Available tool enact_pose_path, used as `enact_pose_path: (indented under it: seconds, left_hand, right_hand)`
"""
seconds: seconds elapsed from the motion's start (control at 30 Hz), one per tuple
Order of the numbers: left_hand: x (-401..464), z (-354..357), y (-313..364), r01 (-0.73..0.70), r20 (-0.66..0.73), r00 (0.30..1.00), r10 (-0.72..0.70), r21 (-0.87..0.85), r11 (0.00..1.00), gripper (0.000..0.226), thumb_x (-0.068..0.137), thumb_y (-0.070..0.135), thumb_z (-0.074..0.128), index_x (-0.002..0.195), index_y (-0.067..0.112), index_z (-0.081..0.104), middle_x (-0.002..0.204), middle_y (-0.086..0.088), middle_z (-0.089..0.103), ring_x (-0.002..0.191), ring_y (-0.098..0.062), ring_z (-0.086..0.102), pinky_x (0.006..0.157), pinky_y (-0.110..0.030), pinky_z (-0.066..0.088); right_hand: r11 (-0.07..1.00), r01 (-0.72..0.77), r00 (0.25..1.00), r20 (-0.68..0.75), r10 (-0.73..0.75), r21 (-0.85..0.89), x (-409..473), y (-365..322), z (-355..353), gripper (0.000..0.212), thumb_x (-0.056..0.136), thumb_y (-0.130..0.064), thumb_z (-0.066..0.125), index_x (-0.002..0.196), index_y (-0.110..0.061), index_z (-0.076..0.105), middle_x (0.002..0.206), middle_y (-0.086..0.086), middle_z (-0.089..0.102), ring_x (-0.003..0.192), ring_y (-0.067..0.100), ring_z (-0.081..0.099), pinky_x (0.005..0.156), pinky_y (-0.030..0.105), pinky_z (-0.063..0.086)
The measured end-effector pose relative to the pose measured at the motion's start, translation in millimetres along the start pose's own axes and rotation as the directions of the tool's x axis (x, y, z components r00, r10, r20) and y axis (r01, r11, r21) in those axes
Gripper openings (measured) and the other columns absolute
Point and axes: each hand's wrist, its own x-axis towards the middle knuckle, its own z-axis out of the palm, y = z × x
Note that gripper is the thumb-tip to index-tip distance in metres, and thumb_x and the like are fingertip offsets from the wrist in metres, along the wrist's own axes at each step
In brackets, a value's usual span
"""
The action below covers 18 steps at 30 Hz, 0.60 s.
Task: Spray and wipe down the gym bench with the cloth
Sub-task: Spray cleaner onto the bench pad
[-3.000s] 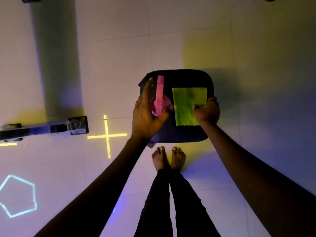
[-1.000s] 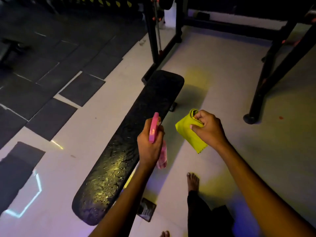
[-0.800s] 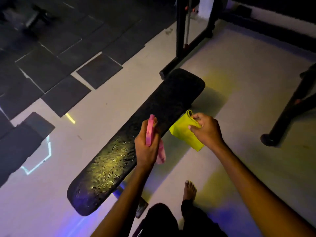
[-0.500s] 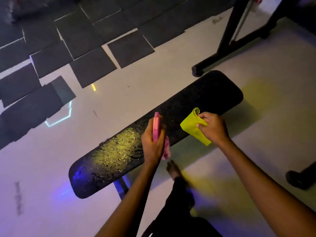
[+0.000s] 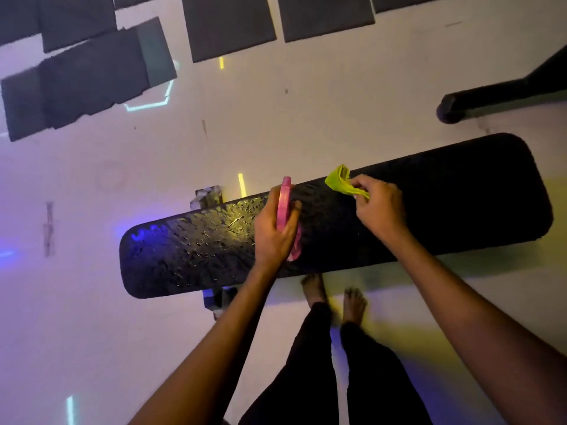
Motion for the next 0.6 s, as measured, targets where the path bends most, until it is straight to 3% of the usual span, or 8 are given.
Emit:
enact_pose_path:
  seconds: [0.13, 0.27, 0.37, 0.5, 0.6]
  left_hand:
    - [11.3, 10.3, -27.4, 0.028, -0.068, 0.997, -0.031, -0.038, 0.999, 0.032, 0.099, 0.029, 0.060, 0.129, 0.018, 0.059, 0.092, -0.005, 0.073, 0.076, -0.025, 0.071, 0.072, -0.048, 0.060]
    - [10.9, 20.5, -48.6, 0.061, -0.121, 0.990, -0.066, -0.047, 0.997, 0.028, 0.099, 0.024, 0.062, 0.126, 0.018, 0.061, 0.090, -0.009, 0.072, 0.074, -0.025, 0.069, 0.071, -0.048, 0.059]
    - [5.8, 23.0, -57.0, 0.076, -0.161, 0.983, -0.085, -0.064, 0.995, 0.027, 0.099, 0.022, 0.062, 0.126, 0.019, 0.060, 0.090, -0.012, 0.071, 0.071, -0.026, 0.069, 0.069, -0.049, 0.060]
    - [1.7, 17.3, -58.4, 0.071, -0.229, 0.969, -0.087, -0.080, 0.994, 0.024, 0.099, 0.019, 0.062, 0.123, 0.021, 0.061, 0.088, -0.014, 0.073, 0.070, -0.028, 0.071, 0.068, -0.048, 0.061]
    - [-5.0, 2.0, -61.2, 0.064, -0.304, 0.948, -0.100, -0.124, 0.990, 0.026, 0.098, 0.017, 0.062, 0.123, 0.024, 0.062, 0.089, -0.018, 0.073, 0.071, -0.034, 0.071, 0.071, -0.043, 0.063]
  right_hand:
    - [0.952, 0.185, 0.948, 0.300, -0.107, -0.244, -5.1, 32.3, 67.6, 0.044, 0.086, 0.000, 0.060, 0.127, -0.013, 0.067, 0.120, 0.015, 0.072, 0.112, 0.040, 0.064, 0.096, 0.046, 0.050]
    - [0.795, 0.368, 0.833, 0.550, -0.052, -0.482, -33.0, 74.5, 113.4, 0.068, 0.095, -0.030, 0.062, 0.155, -0.012, 0.037, 0.163, 0.017, 0.035, 0.149, 0.035, 0.035, 0.120, 0.044, 0.031]
    - [0.733, 0.438, 0.812, 0.579, -0.075, -0.520, -37.0, 85.3, 118.5, 0.078, 0.096, -0.042, 0.061, 0.159, -0.009, 0.029, 0.169, 0.021, 0.024, 0.155, 0.038, 0.027, 0.124, 0.049, 0.027]
    - [0.714, 0.477, 0.819, 0.555, -0.149, -0.512, -23.3, 72.4, 108.8, 0.073, 0.094, -0.041, 0.063, 0.153, -0.005, 0.039, 0.154, 0.021, 0.044, 0.139, 0.039, 0.044, 0.113, 0.050, 0.038]
    - [0.692, 0.524, 0.801, 0.564, -0.202, -0.497, -13.7, 47.5, 112.2, 0.074, 0.095, -0.044, 0.059, 0.154, -0.005, 0.036, 0.154, 0.020, 0.044, 0.139, 0.038, 0.044, 0.112, 0.049, 0.037]
